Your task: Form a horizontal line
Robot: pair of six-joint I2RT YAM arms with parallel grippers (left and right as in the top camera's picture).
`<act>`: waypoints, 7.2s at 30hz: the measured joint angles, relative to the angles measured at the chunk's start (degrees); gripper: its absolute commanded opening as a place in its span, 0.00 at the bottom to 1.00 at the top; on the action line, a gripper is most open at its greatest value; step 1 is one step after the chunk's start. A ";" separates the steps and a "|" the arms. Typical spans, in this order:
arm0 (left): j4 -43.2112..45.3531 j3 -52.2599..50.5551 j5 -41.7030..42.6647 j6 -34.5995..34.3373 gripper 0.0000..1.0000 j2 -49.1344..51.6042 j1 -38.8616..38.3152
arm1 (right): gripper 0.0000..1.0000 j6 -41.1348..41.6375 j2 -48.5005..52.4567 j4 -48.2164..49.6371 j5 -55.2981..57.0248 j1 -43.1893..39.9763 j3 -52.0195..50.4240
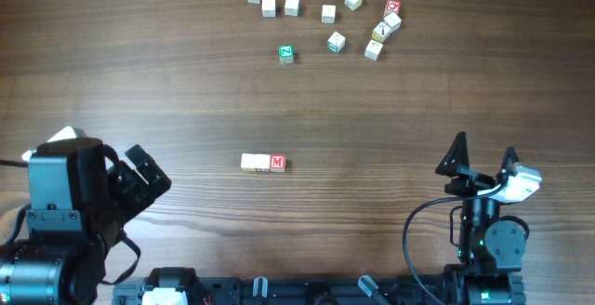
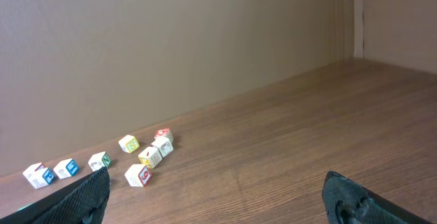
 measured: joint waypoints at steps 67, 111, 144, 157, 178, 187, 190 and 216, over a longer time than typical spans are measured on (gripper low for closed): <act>86.31 -82.90 8.76 33.46 1.00 -50.69 -2.40 | 1.00 0.00 0.00 0.00 -0.39 0.00 0.00; 85.22 -82.88 8.35 33.48 1.00 -50.69 -2.40 | 1.00 0.00 0.00 -0.02 -0.39 0.00 0.00; 85.22 -82.88 8.35 33.48 1.00 -50.69 -2.40 | 1.00 -15.45 0.00 -0.85 -8.48 1.75 0.00; 85.22 -82.88 8.35 33.51 1.00 -50.69 -2.40 | 1.00 -15.45 0.00 -0.85 -8.55 1.75 0.00; 85.22 -82.88 8.35 33.48 1.00 -50.69 -2.40 | 1.00 -15.45 0.00 -0.85 -8.55 1.75 0.00; 85.22 -82.88 8.35 33.51 1.00 -50.69 -2.40 | 1.00 -15.45 0.00 -0.85 -8.55 1.75 0.00; 85.22 -82.88 8.35 33.48 1.00 -50.69 -2.40 | 1.00 -15.45 0.00 -0.85 -8.55 1.75 0.00; 85.22 -82.88 8.35 33.51 1.00 -50.69 -2.40 | 1.00 -15.45 0.00 -0.85 -8.55 1.75 0.00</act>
